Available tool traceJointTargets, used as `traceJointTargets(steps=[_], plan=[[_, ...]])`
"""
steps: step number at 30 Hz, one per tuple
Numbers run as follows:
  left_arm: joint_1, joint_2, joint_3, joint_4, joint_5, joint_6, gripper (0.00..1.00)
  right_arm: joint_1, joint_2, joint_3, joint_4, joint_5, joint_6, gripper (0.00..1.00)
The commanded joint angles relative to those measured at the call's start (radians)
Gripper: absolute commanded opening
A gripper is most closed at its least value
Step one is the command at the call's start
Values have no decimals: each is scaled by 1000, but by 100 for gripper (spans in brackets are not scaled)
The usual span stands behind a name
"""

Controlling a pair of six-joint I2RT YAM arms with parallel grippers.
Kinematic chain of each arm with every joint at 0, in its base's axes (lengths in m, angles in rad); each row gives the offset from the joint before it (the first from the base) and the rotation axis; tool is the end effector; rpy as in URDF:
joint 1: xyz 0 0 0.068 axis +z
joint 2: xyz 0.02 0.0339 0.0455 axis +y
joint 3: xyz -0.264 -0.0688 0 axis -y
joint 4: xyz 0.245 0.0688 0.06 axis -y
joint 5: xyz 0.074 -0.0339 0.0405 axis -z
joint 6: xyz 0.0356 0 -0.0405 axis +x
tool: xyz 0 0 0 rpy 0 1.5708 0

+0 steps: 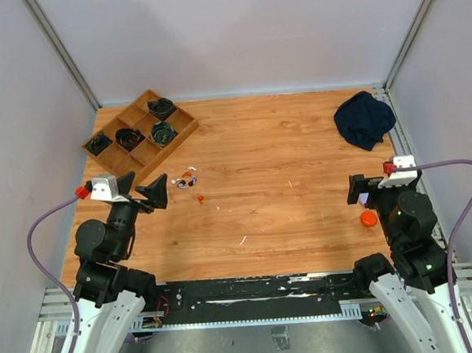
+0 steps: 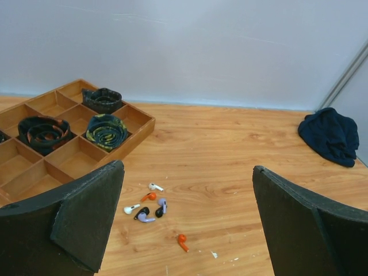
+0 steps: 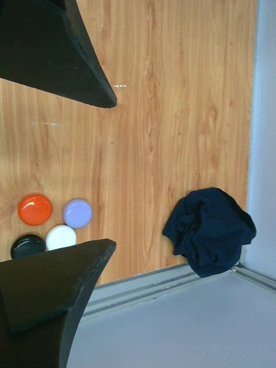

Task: Insert the wireless bluetooth earbuds into the charging case
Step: Move the charging case to the center of the board.

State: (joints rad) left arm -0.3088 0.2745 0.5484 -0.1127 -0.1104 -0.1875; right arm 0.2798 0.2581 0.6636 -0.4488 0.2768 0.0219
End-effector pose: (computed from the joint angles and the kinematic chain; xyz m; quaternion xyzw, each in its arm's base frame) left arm 0.0903 -0.0247 0.3267 -0.0027 0.6483 -0.1522 0.7461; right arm 0.0741 0.0112 0.3280 0.0026 0.7217 0.0044 0.6922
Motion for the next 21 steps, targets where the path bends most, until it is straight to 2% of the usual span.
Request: traceJointTargets(steps=[1, 6, 14, 21], plan=[[5, -20, -11, 31, 37, 9, 99, 14, 98, 75, -57, 16, 84, 98], [2, -25, -15, 28, 64, 19, 99, 13, 283, 157, -202, 15, 141, 98], [-25, -60, -24, 22, 80, 44, 99, 12, 486, 196, -381, 79, 338, 99], [-63, -89, -27, 27, 68, 52, 99, -106, 639, 190, -459, 77, 488, 99]])
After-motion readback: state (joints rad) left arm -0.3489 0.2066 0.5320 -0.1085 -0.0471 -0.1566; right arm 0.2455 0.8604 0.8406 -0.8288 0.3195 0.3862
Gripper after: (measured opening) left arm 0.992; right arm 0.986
